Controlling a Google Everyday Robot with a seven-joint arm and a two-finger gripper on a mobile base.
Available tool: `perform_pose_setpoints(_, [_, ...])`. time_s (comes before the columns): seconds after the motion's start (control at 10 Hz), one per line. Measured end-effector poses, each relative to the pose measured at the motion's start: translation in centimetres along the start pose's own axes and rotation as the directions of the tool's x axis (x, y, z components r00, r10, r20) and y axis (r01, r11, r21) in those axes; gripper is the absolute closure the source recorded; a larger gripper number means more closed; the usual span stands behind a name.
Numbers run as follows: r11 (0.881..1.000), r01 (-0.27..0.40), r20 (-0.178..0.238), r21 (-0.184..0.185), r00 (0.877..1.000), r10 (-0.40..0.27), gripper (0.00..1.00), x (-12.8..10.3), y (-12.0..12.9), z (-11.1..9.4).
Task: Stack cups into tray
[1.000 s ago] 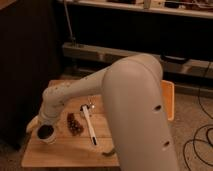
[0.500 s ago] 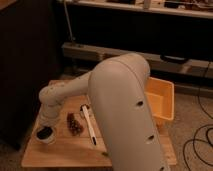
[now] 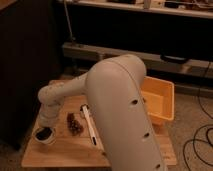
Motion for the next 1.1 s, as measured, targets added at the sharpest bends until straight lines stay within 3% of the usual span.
perform_pose_setpoints(0.1, [1.0, 0.003, 0.007, -0.009, 1.0, -0.003, 1.0, 0.2, 0.0, -0.3])
perform_pose_setpoints(0.3, [0.997, -0.004, 0.068, -0.077, 0.998, 0.009, 1.0, 0.7, -1.3, -3.4])
perform_pose_setpoints(0.6, [0.983, -0.018, 0.149, -0.184, 0.988, 0.046, 1.0, 1.9, -3.4, -11.9])
perform_pose_setpoints(0.9, [0.974, -0.075, 0.208, -0.212, 0.971, 0.12, 1.0, 0.5, -8.0, -18.9])
perform_pose_setpoints(1.1, [0.962, -0.15, 0.243, -0.226, 0.948, 0.205, 1.0, -0.7, -12.4, -23.0])
